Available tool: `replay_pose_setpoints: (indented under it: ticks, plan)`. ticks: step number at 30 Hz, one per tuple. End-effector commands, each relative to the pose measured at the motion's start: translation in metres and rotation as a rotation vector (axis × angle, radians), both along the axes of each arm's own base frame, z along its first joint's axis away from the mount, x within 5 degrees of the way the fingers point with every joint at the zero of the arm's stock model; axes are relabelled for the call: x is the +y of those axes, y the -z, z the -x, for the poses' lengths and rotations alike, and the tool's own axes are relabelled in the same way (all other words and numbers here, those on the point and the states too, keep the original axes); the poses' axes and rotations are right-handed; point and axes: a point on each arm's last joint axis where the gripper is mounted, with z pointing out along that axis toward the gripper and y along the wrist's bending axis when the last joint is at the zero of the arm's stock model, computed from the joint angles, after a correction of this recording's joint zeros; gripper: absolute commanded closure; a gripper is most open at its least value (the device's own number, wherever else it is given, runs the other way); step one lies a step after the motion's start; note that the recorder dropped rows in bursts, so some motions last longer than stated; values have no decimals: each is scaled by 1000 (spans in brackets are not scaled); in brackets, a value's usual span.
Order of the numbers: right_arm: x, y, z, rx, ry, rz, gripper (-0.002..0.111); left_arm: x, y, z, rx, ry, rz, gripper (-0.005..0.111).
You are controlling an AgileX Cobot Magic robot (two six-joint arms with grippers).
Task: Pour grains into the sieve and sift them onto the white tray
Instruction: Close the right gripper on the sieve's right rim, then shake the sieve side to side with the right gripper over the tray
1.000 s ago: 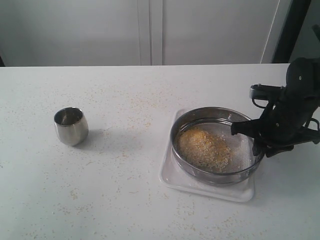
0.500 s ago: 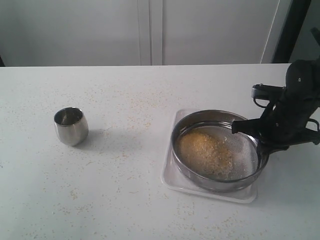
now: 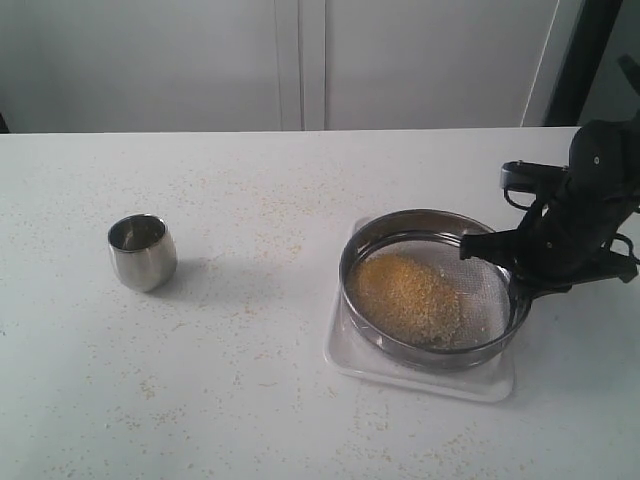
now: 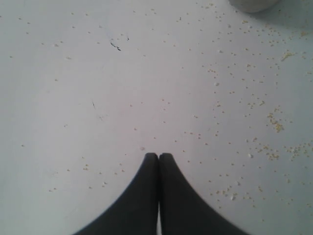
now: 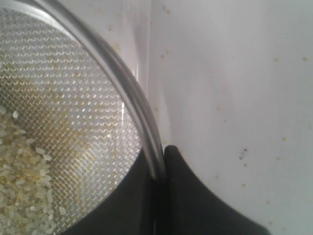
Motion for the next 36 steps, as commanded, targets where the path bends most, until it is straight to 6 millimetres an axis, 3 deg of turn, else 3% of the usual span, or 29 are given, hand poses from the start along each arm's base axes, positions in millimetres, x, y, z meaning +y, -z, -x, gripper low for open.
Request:
replay_pose_setpoints:
  ticks: [1,13,25,27,31,36]
  plan:
    - [1,-3,-3,-27,5,-12,108,0,1,2,12,-5,10,107]
    - [2,-25,-16,-42,-60,6,108,0,1,2,12,-5,10,107]
    - [16,-33,-8,55,-351,-84,108,0,1,2,12,-5,10,107]
    - [11,-33,-15,0,-297,-67,108,0,1,2,12,-5,10,107]
    - [-6,-30,-26,-45,-15,-108,108,0,1,2,12,-5,10,107]
    - [0,-26,-16,37,-252,-55,108,0,1,2,12,-5,10,107]
